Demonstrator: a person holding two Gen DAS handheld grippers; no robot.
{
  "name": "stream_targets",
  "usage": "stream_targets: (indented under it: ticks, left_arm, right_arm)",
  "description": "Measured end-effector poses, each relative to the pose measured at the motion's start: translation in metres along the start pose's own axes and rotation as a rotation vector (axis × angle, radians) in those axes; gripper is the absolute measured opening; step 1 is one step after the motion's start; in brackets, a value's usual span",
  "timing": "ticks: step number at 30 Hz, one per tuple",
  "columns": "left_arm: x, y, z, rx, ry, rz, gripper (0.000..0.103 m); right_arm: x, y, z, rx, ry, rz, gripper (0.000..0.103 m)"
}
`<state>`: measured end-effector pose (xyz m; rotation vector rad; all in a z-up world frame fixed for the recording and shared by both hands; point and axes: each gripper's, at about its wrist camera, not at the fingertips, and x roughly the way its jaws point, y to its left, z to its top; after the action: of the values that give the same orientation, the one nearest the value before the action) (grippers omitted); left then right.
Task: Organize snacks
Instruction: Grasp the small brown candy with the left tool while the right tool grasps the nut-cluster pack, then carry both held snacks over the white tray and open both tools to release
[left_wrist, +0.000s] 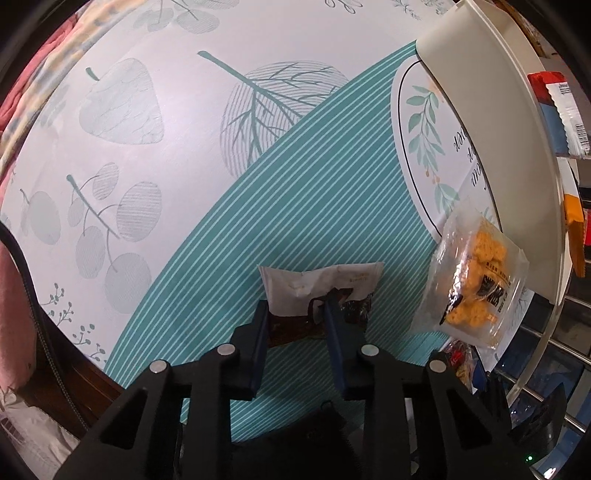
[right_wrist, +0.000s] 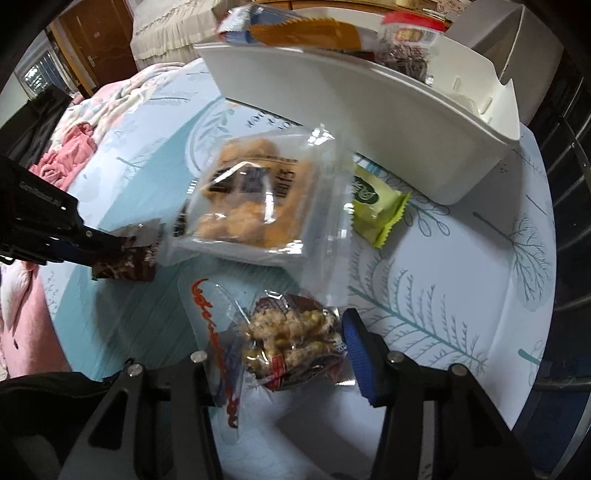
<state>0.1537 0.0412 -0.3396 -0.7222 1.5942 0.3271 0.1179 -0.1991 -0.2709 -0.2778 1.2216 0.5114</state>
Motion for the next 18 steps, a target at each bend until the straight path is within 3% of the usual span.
stream_targets:
  ticks: [10,18]
  left_arm:
    - [-0.043,0.005,-0.019,0.020,-0.065,-0.032,0.016]
    - [-0.112,-0.010,-0.012,0.084,-0.173,-0.078,0.015]
  right_arm:
    - [-0.031,0.022,0.009,-0.029,-0.062,0.046,0.051]
    - [-0.072,0.029,0.037,-0.037,-0.214,0.060,0.051]
